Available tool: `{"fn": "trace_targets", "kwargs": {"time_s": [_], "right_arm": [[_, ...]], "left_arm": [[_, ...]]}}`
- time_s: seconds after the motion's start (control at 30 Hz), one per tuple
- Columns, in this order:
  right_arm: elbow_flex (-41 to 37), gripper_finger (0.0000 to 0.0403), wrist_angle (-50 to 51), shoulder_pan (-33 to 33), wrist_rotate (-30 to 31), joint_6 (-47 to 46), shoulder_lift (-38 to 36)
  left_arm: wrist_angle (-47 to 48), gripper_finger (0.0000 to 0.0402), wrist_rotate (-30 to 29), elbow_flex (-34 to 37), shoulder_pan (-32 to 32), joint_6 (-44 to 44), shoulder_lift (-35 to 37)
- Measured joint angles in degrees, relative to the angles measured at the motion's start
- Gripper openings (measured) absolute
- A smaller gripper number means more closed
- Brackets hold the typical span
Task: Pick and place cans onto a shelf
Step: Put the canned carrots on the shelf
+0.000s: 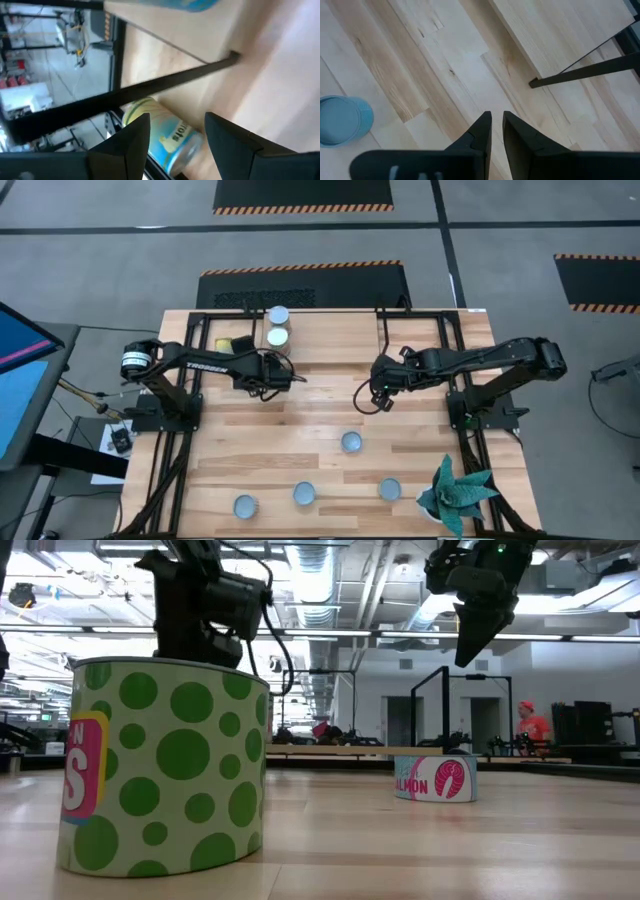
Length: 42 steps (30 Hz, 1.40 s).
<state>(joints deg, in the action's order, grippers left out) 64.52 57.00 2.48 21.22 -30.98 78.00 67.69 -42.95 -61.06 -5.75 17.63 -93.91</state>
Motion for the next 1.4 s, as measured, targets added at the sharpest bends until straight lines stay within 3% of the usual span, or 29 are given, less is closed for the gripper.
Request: {"fn": "trace_targets", "kwargs": {"time_s": [0.17, 0.27, 0.4, 0.57, 1.4], "right_arm": [[0.0, 0.0070, 0.0, 0.2, 1.5, 0.0, 0.0], [0.0, 0.0070, 0.0, 0.2, 1.6, 0.0, 0.0], [0.0, 0.0070, 0.0, 0.2, 1.8, 1.0, 0.0], [0.0, 0.0070, 0.0, 0.2, 2.0, 1.5, 0.0], [0.0, 0.0070, -0.9, 0.2, 2.0, 1.0, 0.0]], "left_arm": [[7.4, 0.0183, 6.7, -1.8, 4.8, 6.0, 0.1], [7.2, 0.0183, 12.0, 0.8, 6.2, 12.4, 0.1], [5.0, 0.0183, 8.5, 6.6, 6.9, 18.9, 0.1], [9.3, 0.0183, 5.4, 10.9, 6.8, 23.3, 0.1], [6.1, 0.0183, -0.5, 13.2, -3.0, 20.4, 0.1]]}}
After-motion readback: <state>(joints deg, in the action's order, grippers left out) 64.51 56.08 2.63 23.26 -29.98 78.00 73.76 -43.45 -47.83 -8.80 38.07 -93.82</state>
